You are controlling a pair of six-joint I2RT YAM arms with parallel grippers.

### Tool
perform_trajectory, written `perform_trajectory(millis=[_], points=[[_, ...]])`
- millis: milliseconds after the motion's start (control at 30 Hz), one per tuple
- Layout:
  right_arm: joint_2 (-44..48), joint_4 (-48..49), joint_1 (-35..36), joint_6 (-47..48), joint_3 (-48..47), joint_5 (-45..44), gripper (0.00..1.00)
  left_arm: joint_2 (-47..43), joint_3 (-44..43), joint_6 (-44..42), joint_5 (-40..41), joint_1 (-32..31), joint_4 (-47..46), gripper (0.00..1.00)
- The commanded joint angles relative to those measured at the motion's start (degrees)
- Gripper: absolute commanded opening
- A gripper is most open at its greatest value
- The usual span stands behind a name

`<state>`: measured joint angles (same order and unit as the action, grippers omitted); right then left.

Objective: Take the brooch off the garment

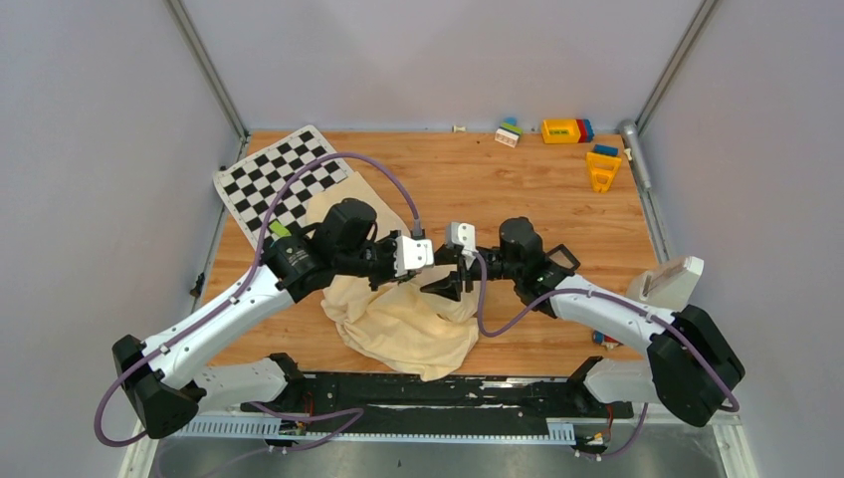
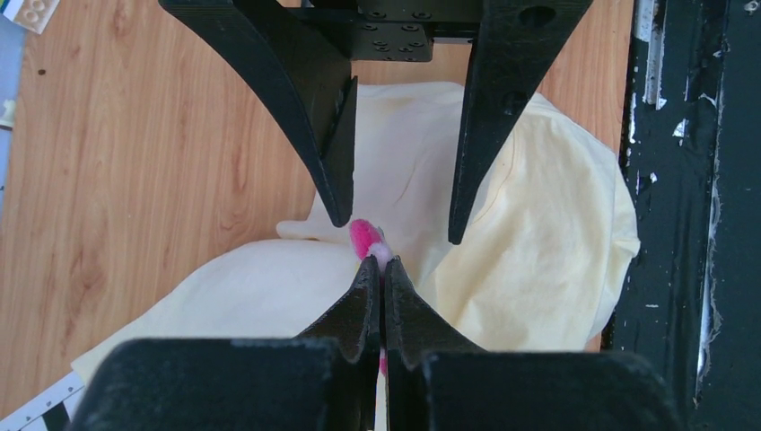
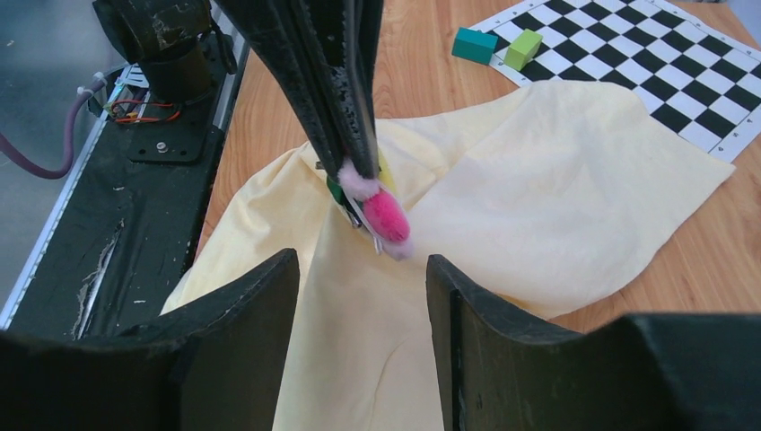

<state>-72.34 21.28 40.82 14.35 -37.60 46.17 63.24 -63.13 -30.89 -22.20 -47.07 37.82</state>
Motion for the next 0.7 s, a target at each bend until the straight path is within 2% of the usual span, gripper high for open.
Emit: perform_trajectory(millis=[0, 200, 300, 433, 500, 567, 600, 667], points=[[-0.6, 3.1, 1.4, 3.5, -1.7, 2.6, 0.55, -0.9, 0.0, -1.8, -1.8, -0.3, -1.8, 0.00], [-1.9, 4.4, 4.6, 5.1, -1.2, -2.6, 0.54, -0.2, 0.7, -1.0, -2.1, -0.3, -3.8, 0.00], [-2.8, 6.1, 5.6, 5.3, -1.3, -6.1, 0.48, 0.3, 0.9, -0.7, -2.6, -0.3, -4.8, 0.00], [-3.0, 7.5, 5.6, 4.4, -1.5, -6.3, 0.33, 1.0, 1.0, -0.5, -2.7, -0.3, -4.8, 0.00], [-2.8, 6.2, 5.6, 4.7, -1.8, -6.3, 0.14, 1.0, 1.3, -0.4, -2.5, -0.3, -5.1, 0.00], [-2.7, 4.3, 5.6, 4.7, -2.1, -7.0, 0.01, 0.7, 1.8, 0.7, -1.2, -0.3, -5.9, 0.07], [-2.6, 3.7, 5.6, 4.5, -1.9, -7.2, 0.00, 0.5, 2.1, 1.7, -0.6, -0.3, -7.5, 0.19], [-2.5, 4.1, 5.5, 3.2, -0.8, -7.3, 0.00, -0.4, 3.2, 5.9, 0.4, -0.2, -11.0, 0.34]])
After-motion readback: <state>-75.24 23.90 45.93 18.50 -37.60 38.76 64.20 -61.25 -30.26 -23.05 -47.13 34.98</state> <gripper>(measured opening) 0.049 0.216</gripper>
